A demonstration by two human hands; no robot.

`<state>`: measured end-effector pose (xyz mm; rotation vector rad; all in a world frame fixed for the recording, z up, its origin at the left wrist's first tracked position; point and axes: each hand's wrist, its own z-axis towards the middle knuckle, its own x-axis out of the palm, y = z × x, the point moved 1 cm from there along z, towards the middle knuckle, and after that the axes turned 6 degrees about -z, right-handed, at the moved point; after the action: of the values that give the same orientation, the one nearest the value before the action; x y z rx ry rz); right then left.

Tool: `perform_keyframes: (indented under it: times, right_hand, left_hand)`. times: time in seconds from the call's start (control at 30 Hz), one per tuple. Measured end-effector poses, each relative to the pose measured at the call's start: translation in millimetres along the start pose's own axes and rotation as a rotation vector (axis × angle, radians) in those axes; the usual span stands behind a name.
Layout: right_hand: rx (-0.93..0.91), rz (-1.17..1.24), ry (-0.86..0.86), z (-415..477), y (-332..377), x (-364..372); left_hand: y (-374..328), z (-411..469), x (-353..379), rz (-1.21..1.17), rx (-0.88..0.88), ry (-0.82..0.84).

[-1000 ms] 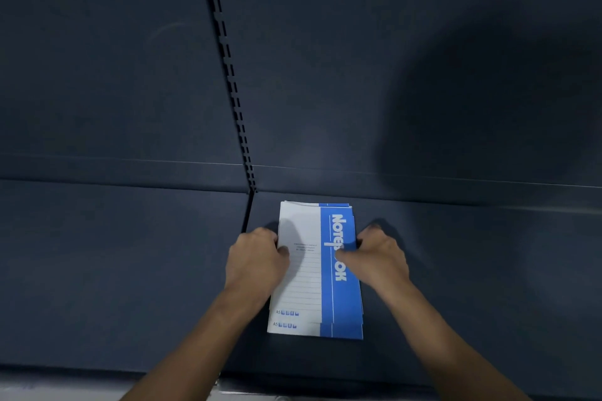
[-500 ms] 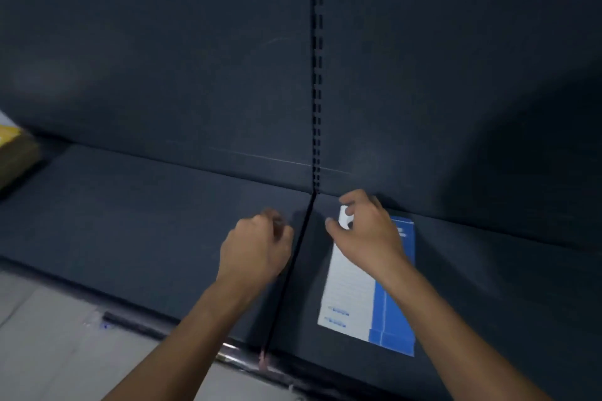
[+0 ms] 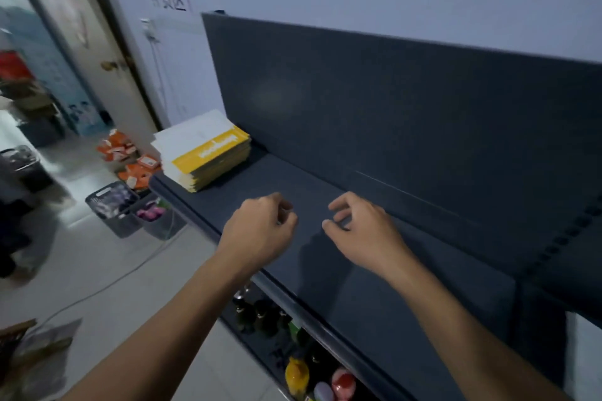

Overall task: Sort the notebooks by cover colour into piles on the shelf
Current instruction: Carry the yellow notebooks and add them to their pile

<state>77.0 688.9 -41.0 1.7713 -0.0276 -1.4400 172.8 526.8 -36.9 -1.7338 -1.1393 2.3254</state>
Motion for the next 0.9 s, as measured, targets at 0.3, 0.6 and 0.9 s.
perform_keyframes:
  times: [0.3, 0.6, 0.9]
  right_hand:
    - [-0.062, 0.012, 0.074, 79, 110, 88]
    - [-0.008, -0.023, 0.059, 174, 162, 136]
    - [0.128, -0.012, -0.054, 250, 177, 148]
  left_hand:
    - [126, 39, -83, 0.006, -0.093, -0.058]
    - [188, 125, -112, 0.031, -0.078, -0.039]
    - [217, 243, -123, 0.056, 0.082, 0.029]
